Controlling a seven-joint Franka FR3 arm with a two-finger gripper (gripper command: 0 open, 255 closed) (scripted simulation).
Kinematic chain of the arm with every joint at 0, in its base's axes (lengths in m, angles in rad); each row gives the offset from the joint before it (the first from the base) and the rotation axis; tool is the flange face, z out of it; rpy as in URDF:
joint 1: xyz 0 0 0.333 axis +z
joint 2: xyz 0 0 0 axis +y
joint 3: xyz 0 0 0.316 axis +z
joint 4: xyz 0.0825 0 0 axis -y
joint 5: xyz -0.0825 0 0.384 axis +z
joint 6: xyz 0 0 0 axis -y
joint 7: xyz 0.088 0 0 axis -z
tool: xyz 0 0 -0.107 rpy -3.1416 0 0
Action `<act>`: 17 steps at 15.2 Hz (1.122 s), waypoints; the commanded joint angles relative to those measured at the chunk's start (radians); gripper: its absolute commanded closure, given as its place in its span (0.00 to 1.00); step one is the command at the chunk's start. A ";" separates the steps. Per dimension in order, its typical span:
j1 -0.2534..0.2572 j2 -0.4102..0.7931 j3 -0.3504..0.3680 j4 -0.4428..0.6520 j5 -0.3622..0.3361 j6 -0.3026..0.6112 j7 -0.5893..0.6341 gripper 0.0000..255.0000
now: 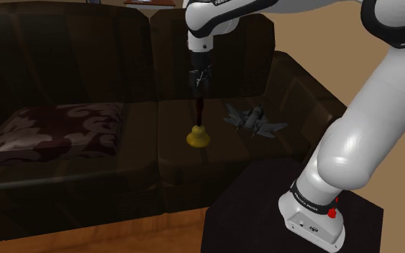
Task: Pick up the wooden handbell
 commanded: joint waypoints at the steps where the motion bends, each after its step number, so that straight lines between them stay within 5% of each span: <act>1: 0.001 0.028 0.000 0.008 0.003 0.019 -0.011 0.00; 9: 0.001 0.049 0.000 -0.044 0.005 0.092 -0.014 0.00; 10: 0.001 0.049 0.001 -0.044 0.005 0.092 -0.014 1.00; 17: 0.001 0.048 0.000 -0.046 0.005 0.093 -0.015 1.00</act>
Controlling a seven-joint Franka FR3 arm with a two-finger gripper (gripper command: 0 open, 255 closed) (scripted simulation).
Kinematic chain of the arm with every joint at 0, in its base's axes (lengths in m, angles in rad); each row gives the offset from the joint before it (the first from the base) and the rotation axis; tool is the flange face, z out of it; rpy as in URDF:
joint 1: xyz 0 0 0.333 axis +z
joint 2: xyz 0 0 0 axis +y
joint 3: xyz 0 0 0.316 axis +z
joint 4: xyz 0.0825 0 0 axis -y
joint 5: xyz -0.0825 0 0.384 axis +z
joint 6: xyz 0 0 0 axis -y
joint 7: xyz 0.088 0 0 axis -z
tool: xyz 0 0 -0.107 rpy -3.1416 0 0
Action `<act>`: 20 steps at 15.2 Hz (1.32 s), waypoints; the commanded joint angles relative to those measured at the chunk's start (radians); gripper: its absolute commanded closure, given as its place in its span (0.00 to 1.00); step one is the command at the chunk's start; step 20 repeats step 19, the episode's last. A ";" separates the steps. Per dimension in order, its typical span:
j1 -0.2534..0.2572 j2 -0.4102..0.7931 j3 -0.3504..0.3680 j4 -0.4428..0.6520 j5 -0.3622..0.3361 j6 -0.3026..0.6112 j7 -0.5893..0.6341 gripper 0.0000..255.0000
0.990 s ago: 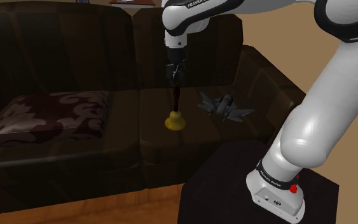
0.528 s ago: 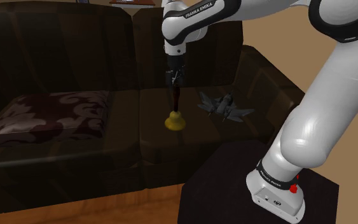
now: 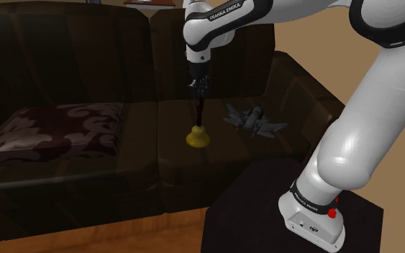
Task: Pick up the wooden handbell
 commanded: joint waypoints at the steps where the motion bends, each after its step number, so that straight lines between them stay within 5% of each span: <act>1: 0.000 0.001 0.000 -0.001 0.000 0.000 0.000 1.00; 20: 0.000 -0.040 0.000 0.158 -0.004 -0.200 0.009 1.00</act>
